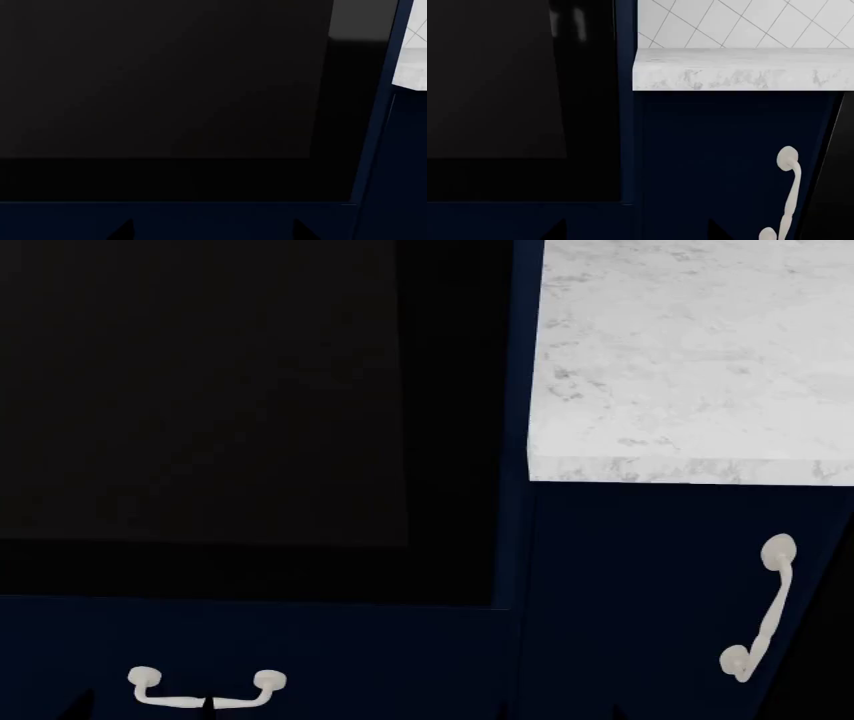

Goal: Press the start button on the microwave

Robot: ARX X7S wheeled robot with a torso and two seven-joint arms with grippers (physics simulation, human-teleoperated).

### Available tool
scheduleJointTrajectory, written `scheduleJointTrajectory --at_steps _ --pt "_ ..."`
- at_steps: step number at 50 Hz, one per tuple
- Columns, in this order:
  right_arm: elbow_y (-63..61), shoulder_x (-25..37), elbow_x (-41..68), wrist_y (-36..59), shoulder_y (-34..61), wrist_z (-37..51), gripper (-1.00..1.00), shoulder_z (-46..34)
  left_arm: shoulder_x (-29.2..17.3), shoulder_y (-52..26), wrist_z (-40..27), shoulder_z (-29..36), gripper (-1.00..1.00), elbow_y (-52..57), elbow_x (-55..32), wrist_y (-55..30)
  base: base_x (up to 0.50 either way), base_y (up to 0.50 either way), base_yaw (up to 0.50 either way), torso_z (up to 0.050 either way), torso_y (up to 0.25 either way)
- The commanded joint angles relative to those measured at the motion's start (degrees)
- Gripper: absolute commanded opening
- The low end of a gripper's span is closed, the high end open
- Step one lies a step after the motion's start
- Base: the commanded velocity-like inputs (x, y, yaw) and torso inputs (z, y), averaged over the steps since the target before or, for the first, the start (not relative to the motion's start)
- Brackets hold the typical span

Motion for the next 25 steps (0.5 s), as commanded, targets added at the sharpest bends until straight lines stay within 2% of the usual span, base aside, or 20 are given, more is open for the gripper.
scheduleJointTrajectory --at_steps 1,23,25 --pt "0.1 2.0 2.0 -0.1 0.1 2.5 1.00 -2.5 -0.7 -0.1 -0.8 0.8 1.00 -0.1 -0.7 0.1 0.00 0.00 0.00 0.000 0.000" --pt "-0.3 3.5 3.3 0.5 0.6 6.9 1.00 -5.5 -4.1 0.4 -3.6 2.8 1.00 1.6 -4.2 -0.3 0.00 0.00 0.00 0.000 0.000" --pt "-0.4 3.6 3.8 0.5 0.6 7.0 1.00 -5.6 -4.3 0.4 -3.8 2.8 1.00 1.7 -4.4 -0.3 0.00 0.49 0.00 0.000 0.000"
